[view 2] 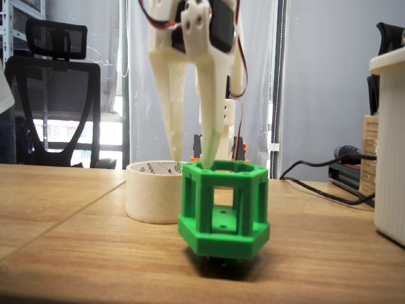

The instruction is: Grasp a component and put it in the bin.

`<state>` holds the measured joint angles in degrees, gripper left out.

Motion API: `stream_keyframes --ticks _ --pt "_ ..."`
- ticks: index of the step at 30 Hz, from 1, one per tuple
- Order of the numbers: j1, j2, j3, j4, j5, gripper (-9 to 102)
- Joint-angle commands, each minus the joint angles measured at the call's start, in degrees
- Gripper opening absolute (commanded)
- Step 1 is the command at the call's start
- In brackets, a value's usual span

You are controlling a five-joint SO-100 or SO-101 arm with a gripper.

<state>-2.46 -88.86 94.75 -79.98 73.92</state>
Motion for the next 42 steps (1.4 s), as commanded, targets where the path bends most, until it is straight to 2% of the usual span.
stream_keyframes --ticks 1,19,33,42 --pt "0.5 -0.2 -3.6 -0.3 0.1 16" --pt "0.5 7.6 -4.6 -0.3 -0.2 15" --pt "0.7 7.3 -4.7 -0.3 -0.3 0" --pt "0.5 -4.0 -4.7 -0.3 -0.3 0"
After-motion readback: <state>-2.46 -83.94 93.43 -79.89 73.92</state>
